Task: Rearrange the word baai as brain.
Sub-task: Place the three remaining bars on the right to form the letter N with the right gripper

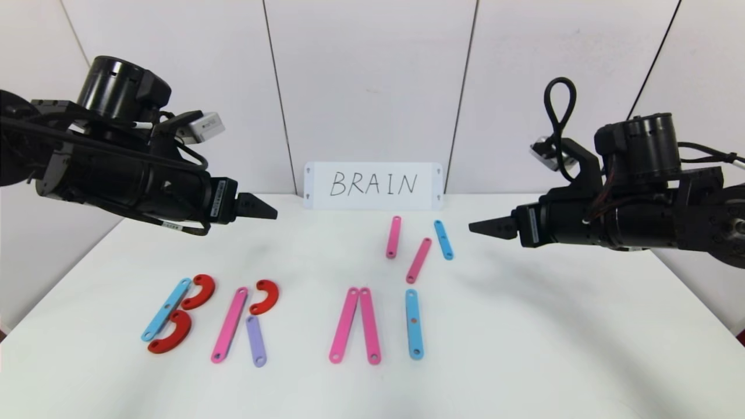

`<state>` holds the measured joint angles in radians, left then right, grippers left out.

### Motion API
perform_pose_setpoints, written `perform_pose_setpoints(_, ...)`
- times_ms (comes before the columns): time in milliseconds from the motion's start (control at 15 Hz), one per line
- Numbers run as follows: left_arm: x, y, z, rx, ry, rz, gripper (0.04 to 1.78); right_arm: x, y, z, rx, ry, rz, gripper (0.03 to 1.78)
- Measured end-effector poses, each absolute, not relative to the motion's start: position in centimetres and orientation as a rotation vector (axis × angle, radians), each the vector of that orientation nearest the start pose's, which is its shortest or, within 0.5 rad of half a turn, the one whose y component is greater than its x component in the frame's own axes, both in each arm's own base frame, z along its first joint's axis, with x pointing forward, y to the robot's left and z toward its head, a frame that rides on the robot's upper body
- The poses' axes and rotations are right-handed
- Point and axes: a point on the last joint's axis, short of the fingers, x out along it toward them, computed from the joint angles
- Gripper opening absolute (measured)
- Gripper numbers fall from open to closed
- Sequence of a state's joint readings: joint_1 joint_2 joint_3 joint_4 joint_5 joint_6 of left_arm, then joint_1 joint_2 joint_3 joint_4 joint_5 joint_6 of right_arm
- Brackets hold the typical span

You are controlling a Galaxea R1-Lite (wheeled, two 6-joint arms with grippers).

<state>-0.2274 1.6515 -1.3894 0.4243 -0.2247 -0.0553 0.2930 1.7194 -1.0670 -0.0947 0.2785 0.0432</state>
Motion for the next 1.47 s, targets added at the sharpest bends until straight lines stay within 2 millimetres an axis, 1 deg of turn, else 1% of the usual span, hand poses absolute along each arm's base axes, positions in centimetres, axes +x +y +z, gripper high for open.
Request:
perform_pose_setpoints(200,28.8,-5.9,26.8,0.015,0.73,-0.409,1.74,30.1,10.7,21.0,0.013,0.626,0.512,1.74)
perform_pose_setpoints(400,29.3,-4.1,27.3,-0.011,0.701,-0.431,1.74,30.4,13.0,21.9,-0.054,0.614,0.432,1.74)
perform_pose_setpoints(533,29.3,-2.6,27.5,-0.049,0.684,-0.436,1.74,30.8,14.6,22.2,-0.065,0.598,0.401,1.74)
perform_pose_setpoints(733,29.3,-2.0,28.0,-0.041,0.652,-0.439,1.74,32.2,17.1,21.9,-0.037,0.598,0.375,1.74)
perform_pose_setpoints(867,29.4,-1.7,28.2,-0.031,0.625,-0.435,1.74,33.2,19.1,21.4,-0.012,0.603,0.346,1.74)
perform_pose_setpoints(1067,29.3,-1.6,28.2,-0.031,0.624,-0.435,1.74,35.0,21.9,19.6,-0.004,0.613,0.308,1.74)
perform_pose_setpoints(1333,29.3,-1.6,28.1,-0.036,0.625,-0.453,1.74,38.0,24.7,17.1,0.018,0.605,0.273,1.74)
perform_pose_setpoints(1467,29.3,-1.6,28.1,-0.039,0.625,-0.459,1.74,39.5,25.9,15.6,0.013,0.6,0.257,1.74)
